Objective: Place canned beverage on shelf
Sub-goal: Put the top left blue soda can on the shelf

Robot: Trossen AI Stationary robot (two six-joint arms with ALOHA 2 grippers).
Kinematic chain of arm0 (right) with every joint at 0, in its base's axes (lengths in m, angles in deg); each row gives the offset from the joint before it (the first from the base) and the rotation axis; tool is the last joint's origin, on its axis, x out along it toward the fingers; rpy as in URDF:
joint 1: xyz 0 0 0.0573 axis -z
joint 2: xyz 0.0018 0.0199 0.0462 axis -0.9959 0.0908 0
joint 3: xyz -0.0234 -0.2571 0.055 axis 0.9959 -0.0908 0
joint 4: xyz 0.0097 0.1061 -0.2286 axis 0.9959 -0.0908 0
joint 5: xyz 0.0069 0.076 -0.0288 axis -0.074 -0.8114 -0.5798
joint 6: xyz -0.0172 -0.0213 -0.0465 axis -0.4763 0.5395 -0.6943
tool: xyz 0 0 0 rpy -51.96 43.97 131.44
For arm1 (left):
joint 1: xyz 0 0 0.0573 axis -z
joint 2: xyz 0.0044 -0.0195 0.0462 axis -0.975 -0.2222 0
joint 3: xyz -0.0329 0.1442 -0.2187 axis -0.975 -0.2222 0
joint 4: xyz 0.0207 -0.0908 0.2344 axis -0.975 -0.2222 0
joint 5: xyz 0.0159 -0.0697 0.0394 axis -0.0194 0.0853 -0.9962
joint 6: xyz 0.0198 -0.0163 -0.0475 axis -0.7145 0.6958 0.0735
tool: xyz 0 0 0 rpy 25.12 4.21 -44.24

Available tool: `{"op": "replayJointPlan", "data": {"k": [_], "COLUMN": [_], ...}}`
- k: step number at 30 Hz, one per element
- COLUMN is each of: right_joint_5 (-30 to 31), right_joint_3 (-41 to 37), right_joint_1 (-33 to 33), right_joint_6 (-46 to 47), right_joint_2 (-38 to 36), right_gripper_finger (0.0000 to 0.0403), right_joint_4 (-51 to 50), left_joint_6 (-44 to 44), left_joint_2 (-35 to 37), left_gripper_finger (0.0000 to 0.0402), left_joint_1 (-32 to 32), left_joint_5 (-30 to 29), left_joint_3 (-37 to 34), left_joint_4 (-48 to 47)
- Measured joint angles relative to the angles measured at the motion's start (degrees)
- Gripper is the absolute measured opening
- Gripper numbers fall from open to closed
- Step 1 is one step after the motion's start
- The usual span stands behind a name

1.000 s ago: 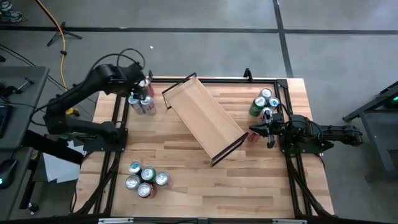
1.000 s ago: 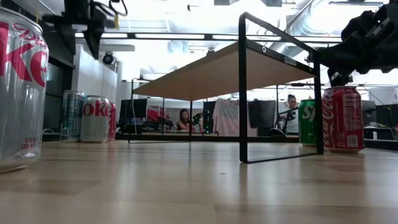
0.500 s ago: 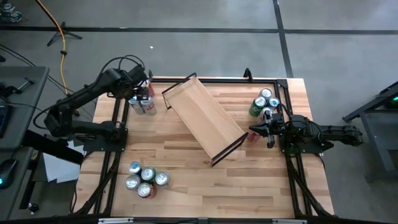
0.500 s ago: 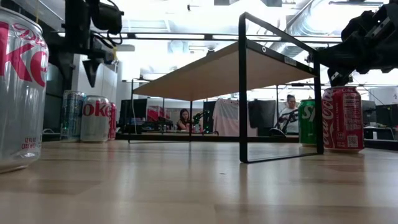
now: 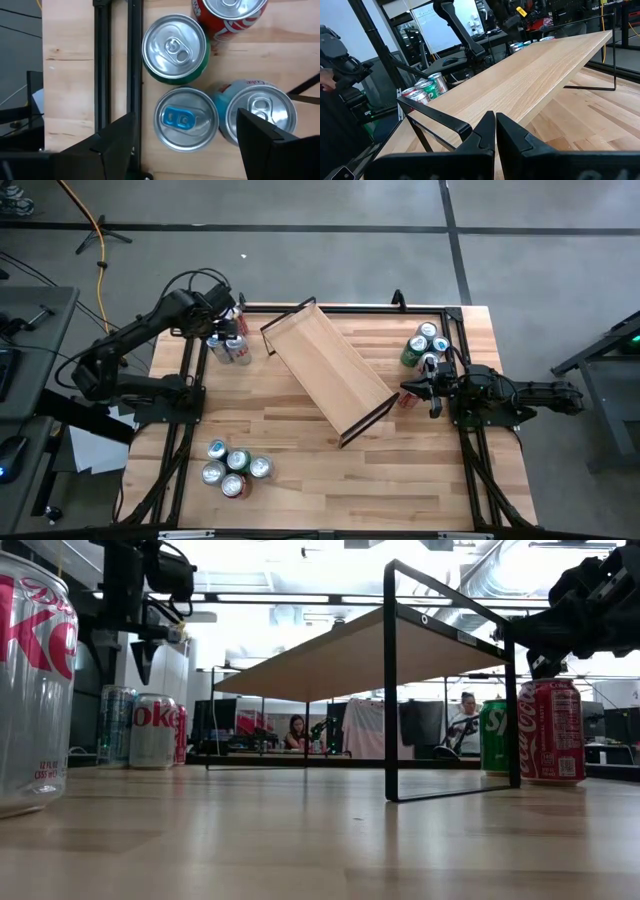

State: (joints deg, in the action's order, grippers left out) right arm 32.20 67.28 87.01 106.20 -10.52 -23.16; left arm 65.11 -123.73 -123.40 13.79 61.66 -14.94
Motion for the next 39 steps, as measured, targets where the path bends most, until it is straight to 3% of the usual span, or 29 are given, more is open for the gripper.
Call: {"op": "replayJointPlan", "data": {"k": [17, 31, 39], "right_joint_5": [0.0, 0.0, 0.0], "right_joint_3": [0.0, 0.0, -0.01], "right_joint_1": [0.01, 0.0, 0.02], "right_joint_6": [0.0, 0.0, 0.0], "right_joint_2": [0.0, 0.0, -0.01], "right_gripper_finger": [0.0, 0.0, 0.0], "right_joint_4": [0.0, 0.0, 0.0], "left_joint_6": [2.74, 5.25, 7.85], "left_joint_2": [-4.0, -3.97, -2.67], "left_gripper_finger": [0.0252, 0.0252, 0.0252], "left_joint_1": [-0.07, -4.18, -6.36], "left_joint_5": [-0.54, 0.74, 9.01], "left_joint_3": [-0.02, -0.44, -8.45], "left_joint_4": [1.12, 1.72, 5.74]}}
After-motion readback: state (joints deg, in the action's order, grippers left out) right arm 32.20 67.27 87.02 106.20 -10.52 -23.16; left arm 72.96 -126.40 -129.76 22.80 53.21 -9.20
